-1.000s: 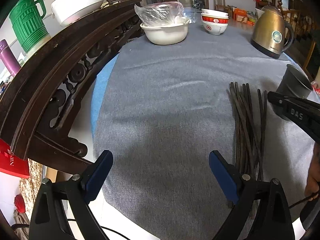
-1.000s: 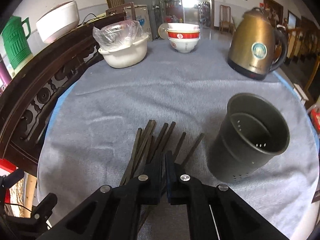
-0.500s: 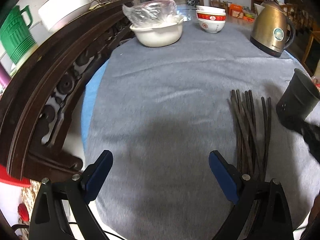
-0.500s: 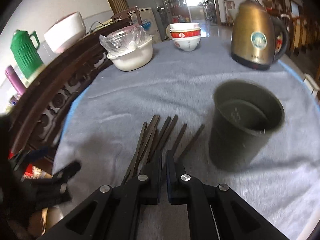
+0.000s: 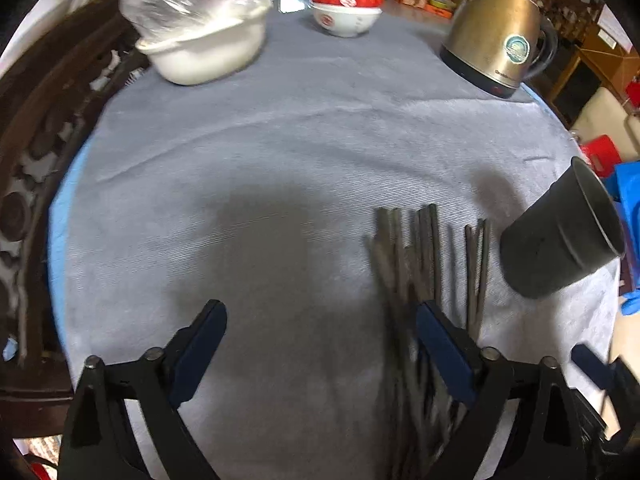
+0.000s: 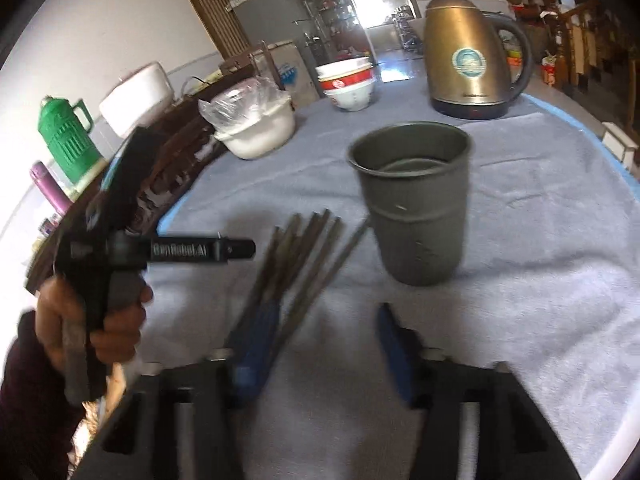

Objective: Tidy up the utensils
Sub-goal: 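Close the right tool on a single dark chopstick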

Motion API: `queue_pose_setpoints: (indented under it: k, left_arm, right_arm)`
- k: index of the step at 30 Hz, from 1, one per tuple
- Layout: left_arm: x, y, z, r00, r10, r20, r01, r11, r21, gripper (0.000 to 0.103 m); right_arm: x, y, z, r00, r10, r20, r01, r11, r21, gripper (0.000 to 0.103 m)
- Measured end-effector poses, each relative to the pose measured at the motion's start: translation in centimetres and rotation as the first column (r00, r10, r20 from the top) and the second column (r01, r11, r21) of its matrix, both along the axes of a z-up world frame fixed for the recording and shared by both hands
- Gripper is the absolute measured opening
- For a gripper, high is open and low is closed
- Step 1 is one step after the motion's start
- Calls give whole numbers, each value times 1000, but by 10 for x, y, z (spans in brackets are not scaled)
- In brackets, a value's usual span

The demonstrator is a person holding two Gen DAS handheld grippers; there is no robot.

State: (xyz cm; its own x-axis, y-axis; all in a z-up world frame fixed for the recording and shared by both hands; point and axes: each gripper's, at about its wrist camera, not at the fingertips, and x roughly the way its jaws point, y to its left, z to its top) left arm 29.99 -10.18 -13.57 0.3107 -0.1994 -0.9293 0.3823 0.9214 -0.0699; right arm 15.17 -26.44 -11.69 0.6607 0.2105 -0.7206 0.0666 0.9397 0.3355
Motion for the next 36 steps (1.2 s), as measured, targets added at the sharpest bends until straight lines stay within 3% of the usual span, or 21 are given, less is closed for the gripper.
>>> queue_pose_setpoints:
  k: [2, 6, 8, 9, 12, 19, 24, 29, 36]
  left_arm:
    - [4, -6, -2, 1000, -4, -31, 3, 1000, -24, 73]
    - [16, -14, -11, 995, -9, -97, 3, 998, -62, 56]
    - [19, -16, -16, 991, -17, -130, 6, 997, -79, 41]
    - [21, -16, -20, 988, -20, -151, 6, 995, -95, 40]
    - [24, -15, -19, 988, -29, -154, 9, 991, -134, 15]
    - [15, 6, -9, 986, -52, -159, 18, 978, -210, 9]
    - [17, 35, -2, 989, -45, -139, 13, 975, -224, 10]
    - [20, 53, -1, 991, -31, -131, 0, 974, -228, 9]
    - [18, 65, 7, 993, -27, -117, -5, 965, -263, 8]
  right_arm:
    - [-4, -6, -4, 1000, -12, -14, 12, 1000, -4, 39]
    - [-7, -12, -6, 999, -28, -23, 28, 1000, -1, 39]
    - [-10, -16, -5, 999, -24, -21, 24, 1000, 3, 39]
    - [-10, -15, -4, 1000, -20, -19, 20, 1000, 1, 39]
    - [-7, -12, -4, 1000, -6, -21, 6, 1000, 2, 39]
    - [27, 8, -1, 996, 69, -56, -68, 997, 19, 39]
    - [64, 32, -3, 985, 140, -98, -139, 990, 19, 39]
    - [91, 49, -9, 976, 167, -142, -168, 986, 6, 29]
    - [132, 60, -23, 960, 151, -236, -171, 983, -64, 25]
